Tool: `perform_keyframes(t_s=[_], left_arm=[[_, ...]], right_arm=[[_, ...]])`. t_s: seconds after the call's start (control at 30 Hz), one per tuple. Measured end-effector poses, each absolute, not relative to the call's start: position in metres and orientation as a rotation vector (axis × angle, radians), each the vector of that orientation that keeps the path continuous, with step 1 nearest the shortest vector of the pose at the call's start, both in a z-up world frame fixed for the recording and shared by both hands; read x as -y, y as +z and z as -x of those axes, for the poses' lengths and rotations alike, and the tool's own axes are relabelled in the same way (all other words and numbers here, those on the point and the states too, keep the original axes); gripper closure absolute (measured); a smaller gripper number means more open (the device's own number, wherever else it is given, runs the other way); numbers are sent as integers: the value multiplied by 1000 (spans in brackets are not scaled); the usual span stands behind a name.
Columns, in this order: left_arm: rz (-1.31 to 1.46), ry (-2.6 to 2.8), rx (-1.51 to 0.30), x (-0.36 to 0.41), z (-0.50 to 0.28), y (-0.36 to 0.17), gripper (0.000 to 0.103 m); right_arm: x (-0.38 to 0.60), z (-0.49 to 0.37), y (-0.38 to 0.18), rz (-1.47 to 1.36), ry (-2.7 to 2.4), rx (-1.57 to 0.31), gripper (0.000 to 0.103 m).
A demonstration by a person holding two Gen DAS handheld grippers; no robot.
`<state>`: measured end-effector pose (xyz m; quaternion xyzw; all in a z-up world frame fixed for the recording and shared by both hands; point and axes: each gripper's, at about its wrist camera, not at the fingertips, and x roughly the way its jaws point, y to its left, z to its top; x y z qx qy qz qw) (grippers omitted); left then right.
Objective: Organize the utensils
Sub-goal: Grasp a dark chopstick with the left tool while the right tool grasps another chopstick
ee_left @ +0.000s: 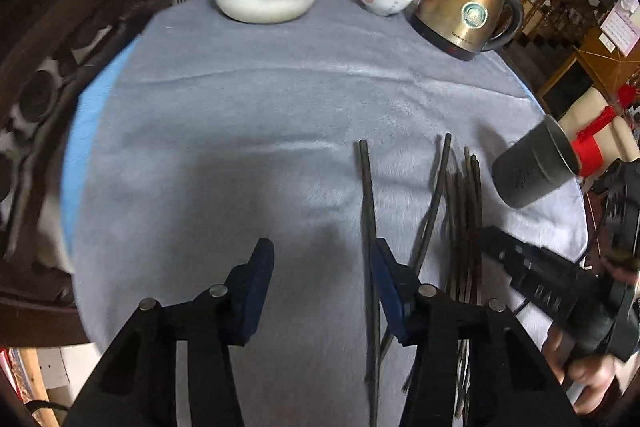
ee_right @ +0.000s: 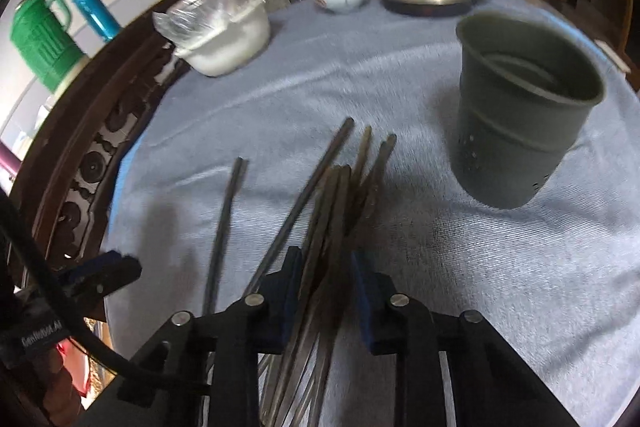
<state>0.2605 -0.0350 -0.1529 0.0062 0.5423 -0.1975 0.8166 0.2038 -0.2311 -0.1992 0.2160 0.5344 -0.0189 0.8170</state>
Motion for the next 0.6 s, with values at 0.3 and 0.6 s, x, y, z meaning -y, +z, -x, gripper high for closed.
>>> perform_keyframes(t_s=[0.3,0.6], left_arm=[[-9,-471,-1259,76,-296,-184,79],[-17,-493,-1269,89,-291,-195,96]], right_arm=[[250,-196,-212,-500,-25,-1149,93],[286,-167,-218,-600,-41,-1135,93]])
